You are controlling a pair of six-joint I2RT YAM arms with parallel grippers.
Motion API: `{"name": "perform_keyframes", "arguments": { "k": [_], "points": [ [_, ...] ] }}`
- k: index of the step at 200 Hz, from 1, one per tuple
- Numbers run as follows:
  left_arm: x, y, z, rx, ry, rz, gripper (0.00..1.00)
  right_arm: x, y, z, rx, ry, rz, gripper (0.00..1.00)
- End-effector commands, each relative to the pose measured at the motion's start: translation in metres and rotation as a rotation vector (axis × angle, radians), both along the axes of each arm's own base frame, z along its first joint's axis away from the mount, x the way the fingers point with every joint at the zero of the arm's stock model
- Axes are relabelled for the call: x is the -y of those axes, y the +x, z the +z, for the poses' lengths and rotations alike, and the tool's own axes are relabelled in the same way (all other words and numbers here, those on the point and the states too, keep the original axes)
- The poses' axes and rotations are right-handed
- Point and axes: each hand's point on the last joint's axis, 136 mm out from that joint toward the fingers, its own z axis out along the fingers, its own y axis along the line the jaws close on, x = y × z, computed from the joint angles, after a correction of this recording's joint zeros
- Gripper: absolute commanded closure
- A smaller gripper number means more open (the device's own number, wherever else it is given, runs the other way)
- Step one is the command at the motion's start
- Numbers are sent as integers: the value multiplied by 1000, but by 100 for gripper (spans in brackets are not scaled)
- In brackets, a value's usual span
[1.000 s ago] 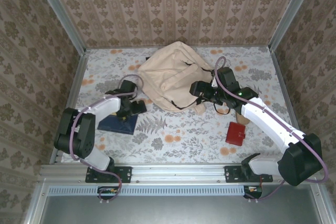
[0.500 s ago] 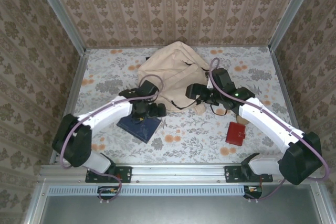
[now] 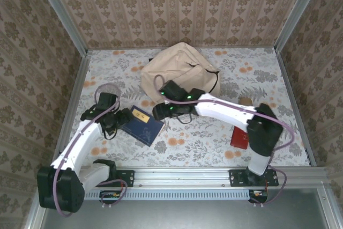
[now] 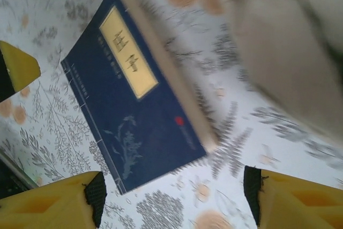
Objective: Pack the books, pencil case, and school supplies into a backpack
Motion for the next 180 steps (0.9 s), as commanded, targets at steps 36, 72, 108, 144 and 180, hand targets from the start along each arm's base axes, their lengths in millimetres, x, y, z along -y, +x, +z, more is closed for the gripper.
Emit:
{"name": "perform_keyframes", "arguments": {
  "k": [36, 72, 108, 144, 180],
  "points": [
    [15, -13, -18, -45, -150, 20, 24, -25, 5, -54, -50, -164, 93, 35],
    [23, -15, -31, -73, -177, 20, 24, -21, 8, -80, -65, -238, 104, 35],
    [39, -14, -40, -102, -176, -31, 21, -15, 5, -97, -98, -281, 110, 35],
    [43, -15, -53, -135, -121, -50, 20, -14, -8, -104, -163, -251, 120, 38],
    [48, -21, -69, -182, -105, -62, 20, -13, -13, -114, -256, -178, 87, 47]
  ]
}}
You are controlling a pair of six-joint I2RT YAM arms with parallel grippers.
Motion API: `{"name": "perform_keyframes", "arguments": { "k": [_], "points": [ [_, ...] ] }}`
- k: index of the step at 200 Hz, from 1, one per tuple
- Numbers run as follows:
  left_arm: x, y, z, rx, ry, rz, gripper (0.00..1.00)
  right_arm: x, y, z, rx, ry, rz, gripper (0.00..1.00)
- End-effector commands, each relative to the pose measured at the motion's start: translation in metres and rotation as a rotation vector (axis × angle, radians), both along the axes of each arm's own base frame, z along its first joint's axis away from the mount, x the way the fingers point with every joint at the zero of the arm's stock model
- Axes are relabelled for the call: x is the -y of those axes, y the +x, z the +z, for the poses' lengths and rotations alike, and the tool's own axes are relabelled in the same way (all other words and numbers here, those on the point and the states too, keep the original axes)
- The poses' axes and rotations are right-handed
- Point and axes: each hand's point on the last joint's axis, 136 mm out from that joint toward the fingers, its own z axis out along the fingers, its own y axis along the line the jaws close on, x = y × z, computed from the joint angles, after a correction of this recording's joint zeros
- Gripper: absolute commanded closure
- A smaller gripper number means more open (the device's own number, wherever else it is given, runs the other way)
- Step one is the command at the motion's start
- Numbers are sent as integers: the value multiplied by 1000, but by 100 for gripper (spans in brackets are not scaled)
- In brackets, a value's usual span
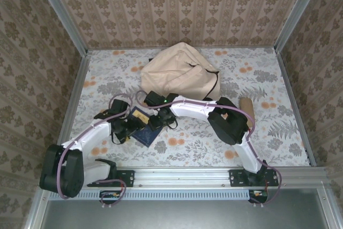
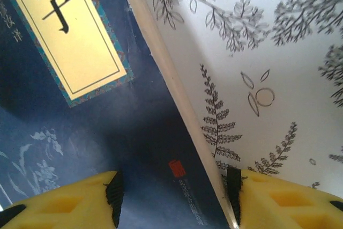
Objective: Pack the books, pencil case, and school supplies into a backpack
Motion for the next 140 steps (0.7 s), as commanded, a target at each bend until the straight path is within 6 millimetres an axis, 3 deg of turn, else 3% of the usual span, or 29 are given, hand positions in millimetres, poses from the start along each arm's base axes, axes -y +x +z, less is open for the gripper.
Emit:
{"name": "perform_keyframes", "arguments": {
  "k": [1, 27, 77, 111, 140],
  "points": [
    [1, -1, -9, -12, 9, 16, 20, 4, -8, -9, -94, 39, -40, 47],
    [17, 7, -8, 23, -82, -2, 24, 1, -10, -12, -154, 100, -71, 52],
    [50, 29, 28, 169, -281, -60, 30, -5, -10, -13, -208, 169, -94, 55],
    [60, 37, 59, 257, -363, -65, 33, -8, -11, -11, -220, 187, -95, 57],
    [60, 38, 63, 269, -379, -51, 36, -11, -11, -10, -230, 204, -100, 57]
  ]
}}
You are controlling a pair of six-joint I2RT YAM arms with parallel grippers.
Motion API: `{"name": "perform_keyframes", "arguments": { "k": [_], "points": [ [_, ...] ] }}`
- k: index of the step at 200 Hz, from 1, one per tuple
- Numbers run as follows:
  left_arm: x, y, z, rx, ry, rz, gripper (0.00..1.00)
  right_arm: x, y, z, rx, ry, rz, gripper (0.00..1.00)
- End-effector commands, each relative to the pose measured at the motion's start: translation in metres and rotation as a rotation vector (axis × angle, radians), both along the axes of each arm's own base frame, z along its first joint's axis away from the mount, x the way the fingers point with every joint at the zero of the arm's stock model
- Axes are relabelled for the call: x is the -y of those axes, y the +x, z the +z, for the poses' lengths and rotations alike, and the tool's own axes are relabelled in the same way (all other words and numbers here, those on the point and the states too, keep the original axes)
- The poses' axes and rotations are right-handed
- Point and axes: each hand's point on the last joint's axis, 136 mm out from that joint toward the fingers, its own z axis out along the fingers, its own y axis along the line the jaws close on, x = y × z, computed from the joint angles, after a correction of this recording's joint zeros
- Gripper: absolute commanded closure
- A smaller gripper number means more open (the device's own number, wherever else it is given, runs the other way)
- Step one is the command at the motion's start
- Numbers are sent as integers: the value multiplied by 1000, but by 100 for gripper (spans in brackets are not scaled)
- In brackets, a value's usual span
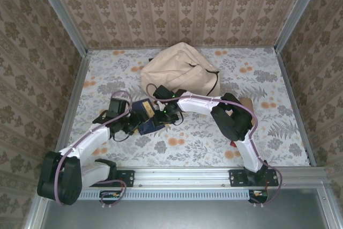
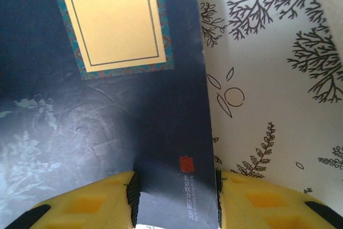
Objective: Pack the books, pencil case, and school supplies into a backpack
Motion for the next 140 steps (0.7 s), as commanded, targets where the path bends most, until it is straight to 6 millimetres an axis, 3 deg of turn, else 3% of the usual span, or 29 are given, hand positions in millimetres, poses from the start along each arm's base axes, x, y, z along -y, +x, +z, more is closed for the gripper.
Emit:
{"name": "perform_keyframes", "arguments": {
  "k": [1, 42, 75, 108, 140],
  "points": [
    [15, 5, 18, 45, -91, -28, 36, -13, -16, -9, -57, 50, 20, 57],
    [14, 3, -2, -17, -64, -32, 48, -12, -14, -9, -57, 50, 12, 57],
    [4, 4, -4, -30, 23, -28, 77, -8, -10, 3, -26, 43, -1, 55],
    [-19, 16, 22, 49, 168, 8, 92, -6, 0, 59, 87, 152, -29, 45],
    [-20, 45, 79, 249, 157, 63, 94, 9, 14, 122, 174, 342, -155, 27]
  ]
}}
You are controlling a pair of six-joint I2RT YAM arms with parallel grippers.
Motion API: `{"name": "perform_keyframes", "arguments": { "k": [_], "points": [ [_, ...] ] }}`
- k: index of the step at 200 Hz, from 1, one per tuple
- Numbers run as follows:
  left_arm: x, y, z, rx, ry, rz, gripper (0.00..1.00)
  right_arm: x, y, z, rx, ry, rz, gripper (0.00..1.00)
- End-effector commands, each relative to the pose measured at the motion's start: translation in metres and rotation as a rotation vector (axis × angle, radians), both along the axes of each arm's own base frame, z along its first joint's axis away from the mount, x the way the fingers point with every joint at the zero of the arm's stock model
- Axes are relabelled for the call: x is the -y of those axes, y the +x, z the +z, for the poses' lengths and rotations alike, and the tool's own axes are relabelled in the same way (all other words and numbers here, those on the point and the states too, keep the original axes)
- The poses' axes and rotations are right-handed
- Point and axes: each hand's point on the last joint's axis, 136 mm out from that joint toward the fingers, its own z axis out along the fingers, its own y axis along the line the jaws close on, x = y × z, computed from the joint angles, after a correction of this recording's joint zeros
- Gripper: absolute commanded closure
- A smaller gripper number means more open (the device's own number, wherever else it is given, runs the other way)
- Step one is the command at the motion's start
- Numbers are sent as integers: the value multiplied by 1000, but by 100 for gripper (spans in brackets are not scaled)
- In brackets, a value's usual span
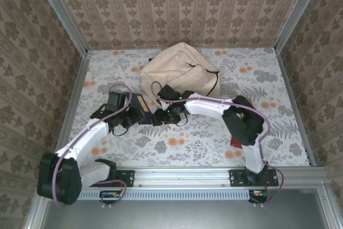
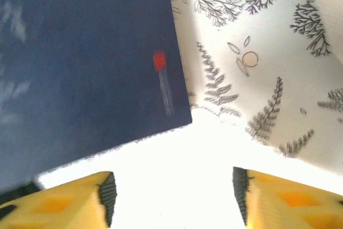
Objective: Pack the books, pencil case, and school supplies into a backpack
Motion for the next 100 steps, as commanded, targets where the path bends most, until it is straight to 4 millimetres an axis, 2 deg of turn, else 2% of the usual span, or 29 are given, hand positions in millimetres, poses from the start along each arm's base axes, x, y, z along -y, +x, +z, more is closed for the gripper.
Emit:
{"name": "perform_keyframes", "arguments": {
  "k": [1, 31, 47, 69, 80, 100],
  "points": [
    [-7, 24, 48, 178, 38, 31, 94, 0, 21, 76, 118, 225, -99, 27],
    [16, 54, 103, 336, -73, 37, 95, 17, 39, 133, 91, 537, -262, 18],
    [33, 70, 133, 417, -140, 31, 95, 28, 52, 156, 89, 649, -354, 13],
    [62, 88, 169, 494, -289, 27, 95, 53, 71, 159, 68, 675, -568, 14],
    [75, 97, 181, 500, -381, 31, 95, 67, 81, 161, 56, 716, -672, 14],
    [94, 111, 198, 511, -490, 26, 94, 82, 96, 179, 65, 809, -763, 15]
  ]
}}
